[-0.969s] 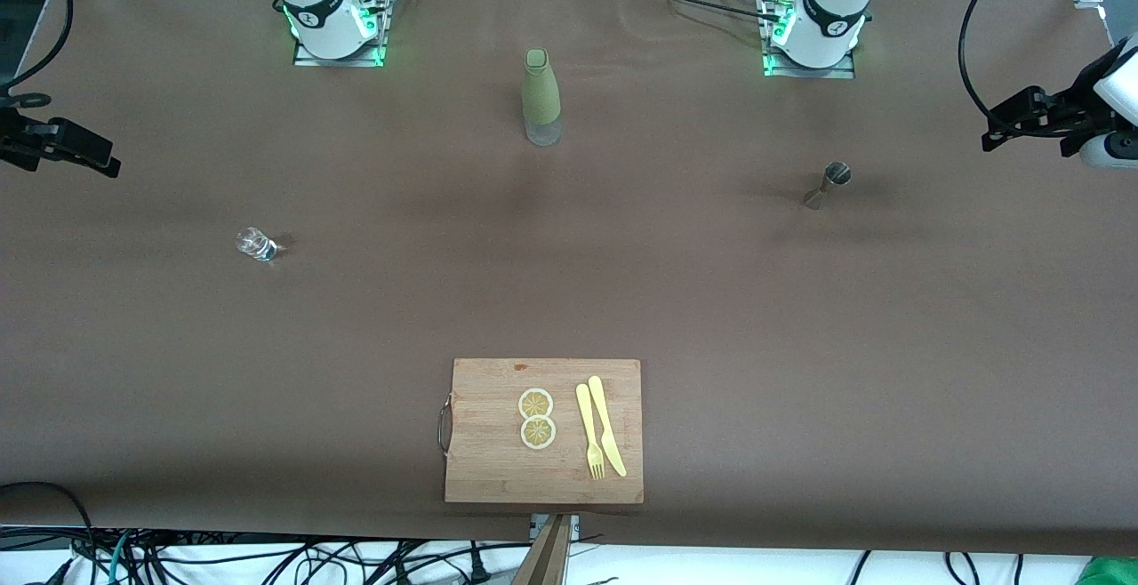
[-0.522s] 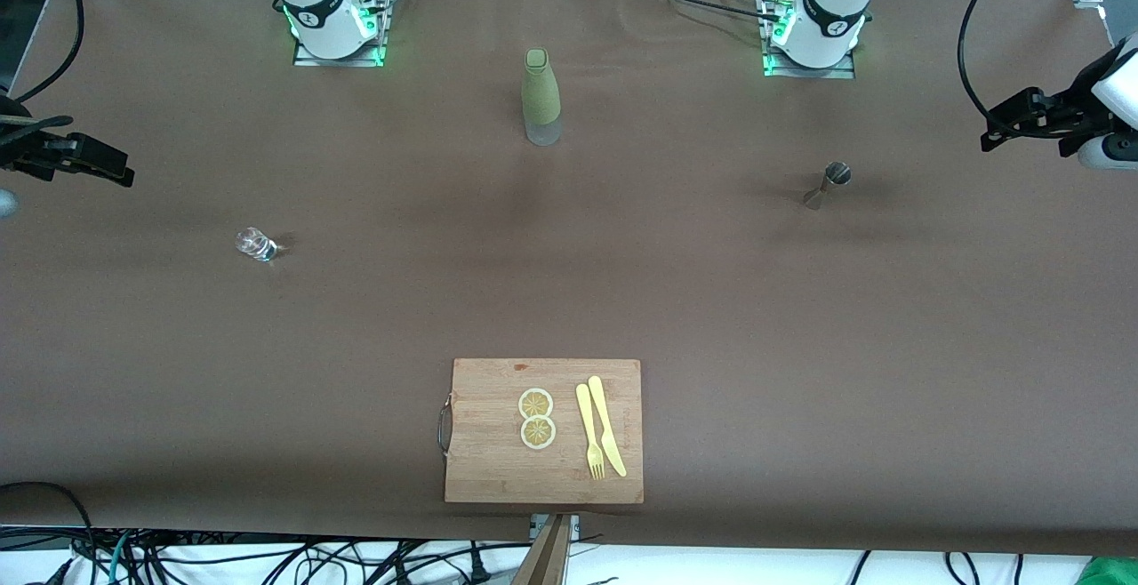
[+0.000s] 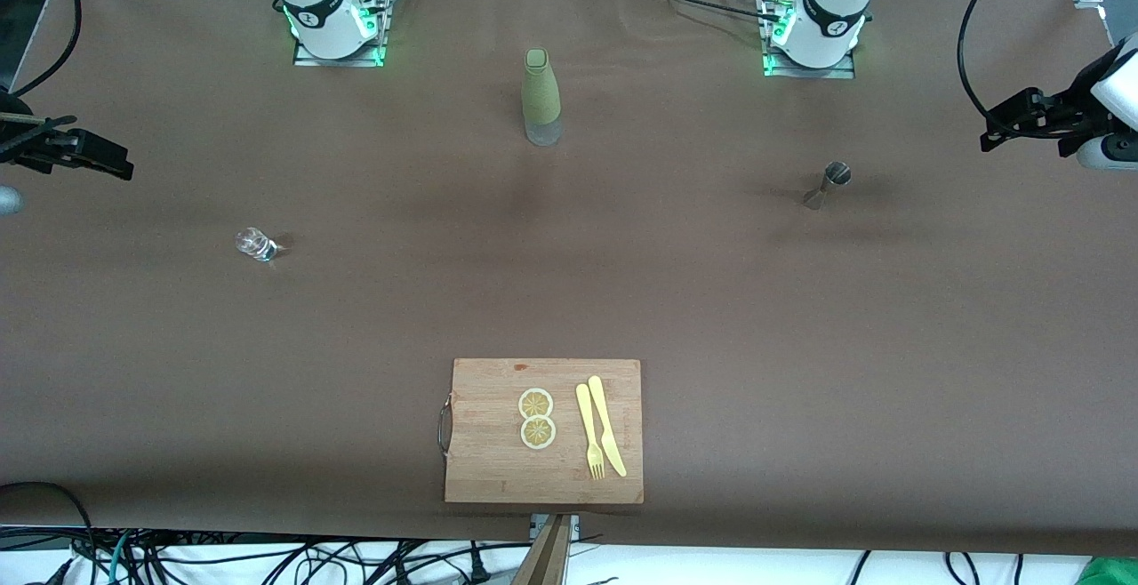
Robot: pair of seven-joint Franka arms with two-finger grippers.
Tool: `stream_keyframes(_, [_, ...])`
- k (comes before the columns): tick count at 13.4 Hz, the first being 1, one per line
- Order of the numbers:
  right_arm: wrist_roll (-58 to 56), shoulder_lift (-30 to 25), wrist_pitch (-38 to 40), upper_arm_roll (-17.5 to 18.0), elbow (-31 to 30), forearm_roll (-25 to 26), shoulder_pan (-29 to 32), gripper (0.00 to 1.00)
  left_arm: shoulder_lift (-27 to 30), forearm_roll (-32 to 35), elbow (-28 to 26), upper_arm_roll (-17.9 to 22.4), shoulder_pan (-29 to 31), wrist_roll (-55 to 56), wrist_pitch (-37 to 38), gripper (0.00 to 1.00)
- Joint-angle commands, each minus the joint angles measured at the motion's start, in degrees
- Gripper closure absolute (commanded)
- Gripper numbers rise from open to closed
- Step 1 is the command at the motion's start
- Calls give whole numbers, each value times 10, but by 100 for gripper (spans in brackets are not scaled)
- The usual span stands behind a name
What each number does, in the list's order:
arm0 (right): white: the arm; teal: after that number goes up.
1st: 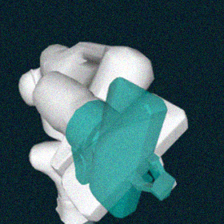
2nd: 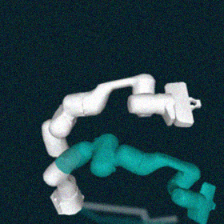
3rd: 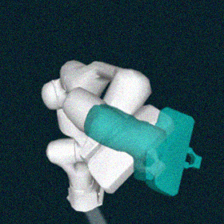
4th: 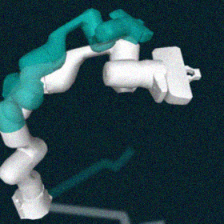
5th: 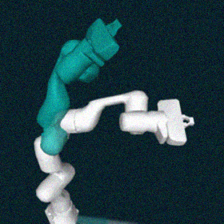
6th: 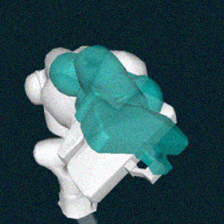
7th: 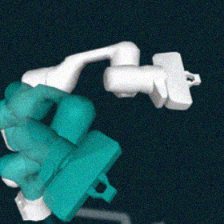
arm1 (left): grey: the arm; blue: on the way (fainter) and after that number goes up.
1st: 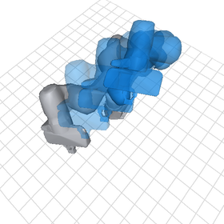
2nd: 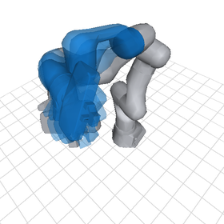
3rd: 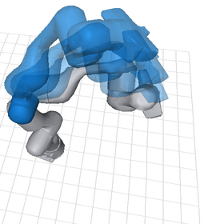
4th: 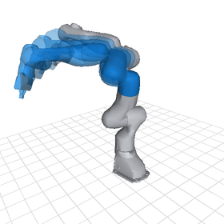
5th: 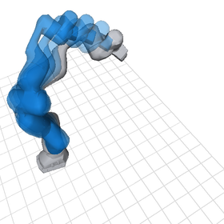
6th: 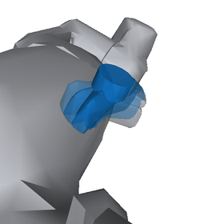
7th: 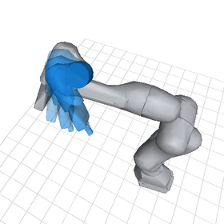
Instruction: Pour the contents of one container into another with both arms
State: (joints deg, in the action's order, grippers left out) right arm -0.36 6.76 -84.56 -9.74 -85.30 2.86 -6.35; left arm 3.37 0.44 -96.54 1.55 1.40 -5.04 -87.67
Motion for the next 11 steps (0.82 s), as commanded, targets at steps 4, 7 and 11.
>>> stream_keyframes(4, [0,-3,5,4,-3,10,2,0,2,-3,-19,0,7,-7,-5,0])
stream_keyframes(7, [-1,-3,5,3,-3,10,3,0,2,-3,-23,3,10,-7,-8,0])
stream_keyframes(11, [-2,-3,5,3,-3,10,4,0,0,-3,-29,4,10,-8,-20,0])
